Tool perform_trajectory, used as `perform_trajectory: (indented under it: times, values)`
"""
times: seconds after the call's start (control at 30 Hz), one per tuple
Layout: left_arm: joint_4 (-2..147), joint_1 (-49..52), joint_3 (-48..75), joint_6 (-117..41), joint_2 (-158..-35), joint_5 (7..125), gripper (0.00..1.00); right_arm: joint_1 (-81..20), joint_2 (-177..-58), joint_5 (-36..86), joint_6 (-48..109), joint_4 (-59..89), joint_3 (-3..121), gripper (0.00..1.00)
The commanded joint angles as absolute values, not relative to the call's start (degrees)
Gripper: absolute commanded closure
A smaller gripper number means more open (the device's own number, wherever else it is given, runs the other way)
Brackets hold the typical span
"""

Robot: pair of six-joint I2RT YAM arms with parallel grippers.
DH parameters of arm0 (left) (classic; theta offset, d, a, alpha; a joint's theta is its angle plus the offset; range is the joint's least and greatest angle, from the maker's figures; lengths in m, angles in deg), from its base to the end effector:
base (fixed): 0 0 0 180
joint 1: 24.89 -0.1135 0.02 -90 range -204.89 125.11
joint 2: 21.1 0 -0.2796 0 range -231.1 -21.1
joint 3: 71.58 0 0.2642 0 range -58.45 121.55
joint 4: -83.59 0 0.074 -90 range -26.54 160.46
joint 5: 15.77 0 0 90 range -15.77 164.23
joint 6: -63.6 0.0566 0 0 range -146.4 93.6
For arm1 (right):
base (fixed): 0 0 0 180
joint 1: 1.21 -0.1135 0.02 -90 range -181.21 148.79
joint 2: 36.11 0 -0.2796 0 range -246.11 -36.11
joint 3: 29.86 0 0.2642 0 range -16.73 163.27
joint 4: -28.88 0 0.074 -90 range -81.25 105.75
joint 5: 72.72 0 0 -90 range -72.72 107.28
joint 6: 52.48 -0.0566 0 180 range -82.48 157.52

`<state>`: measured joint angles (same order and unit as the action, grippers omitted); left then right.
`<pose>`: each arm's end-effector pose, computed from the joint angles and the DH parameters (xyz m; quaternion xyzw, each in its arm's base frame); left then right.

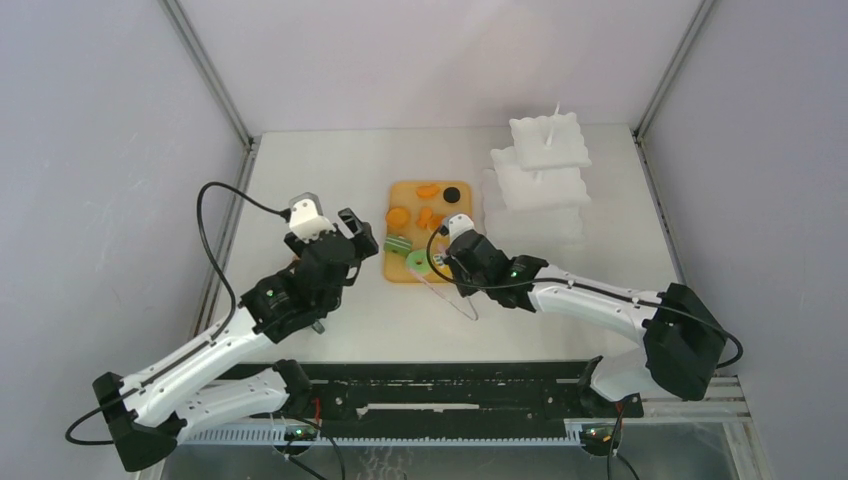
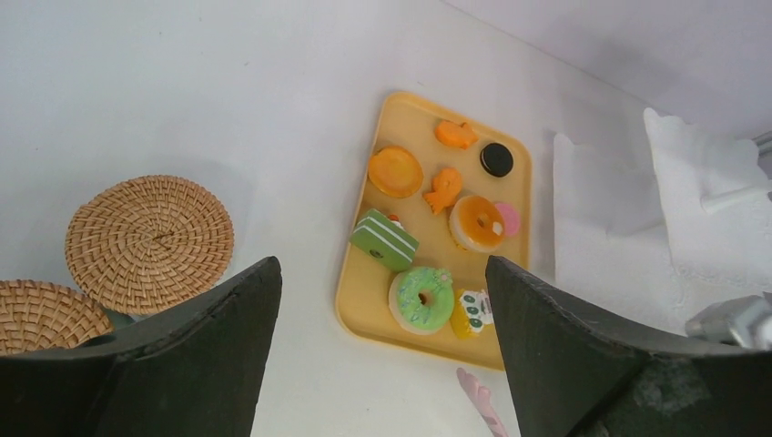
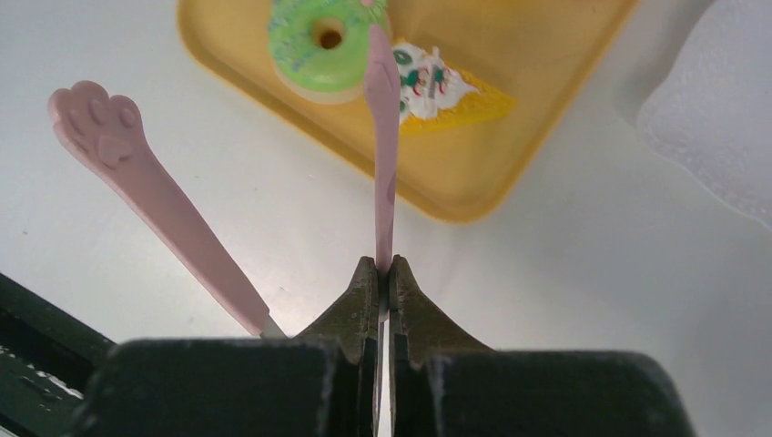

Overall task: Serve the afternoon tea
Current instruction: Place the clamp at the center of the board.

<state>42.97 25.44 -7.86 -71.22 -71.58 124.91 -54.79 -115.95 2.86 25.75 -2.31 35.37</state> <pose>0.1593 -0.1235 0.3392 -0.1850 0.7820 -0.1000 0.5868 0.1990 0.2460 0.2297 -0.2839 0.8755 0.1036 0.3770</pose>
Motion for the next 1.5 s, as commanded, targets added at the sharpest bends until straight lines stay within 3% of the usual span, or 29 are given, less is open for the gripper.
perform_trajectory:
  times: [0.0,0.23,0.53,0.7,1.1,1.23,1.3,1.37,1.47]
  values:
    - [46.28,25.13,-7.42,-69.31,-69.44,125.8,0.13,-54.08,-115.68,6.13,26.71,-3.2,34.67,1.0]
    - [48.77,25.12,-8.99,-68.88,-69.21,124.7,0.13,-58.6,-122.34,10.04,29.91,0.47,35.68,1.0]
    - [49.63,25.12,-9.71,-68.32,-69.47,125.82,0.12,-63.03,-134.81,13.54,34.6,0.53,45.5,0.99]
    - [49.64,24.97,-10.58,-68.25,-68.65,126.85,0.11,-62.55,-139.11,14.32,36.18,1.68,49.11,0.94]
    - [47.91,23.21,-11.37,-67.7,-64.95,128.21,0.06,-61.74,-137.56,13.16,35.85,6.58,47.58,0.25]
    - [47.54,23.01,-9.95,-65.59,-62.88,128.78,0.01,-62.97,-131.74,10.7,36.26,9.37,44.08,0.23]
    - [48.99,22.99,-9.9,-62.57,-60.9,127.84,0.0,-63.97,-128.09,8.88,36.39,11.45,41.6,0.16]
    - [52.67,22.93,-10.87,-58.56,-58.36,125.21,0.0,-64.53,-123.6,7.7,35.84,14.89,38.55,0.01]
    - [59.67,22.72,-13.3,-52.21,-54.31,118.61,0.0,-64.75,-117.44,8.54,36.18,18.62,34.11,0.0]
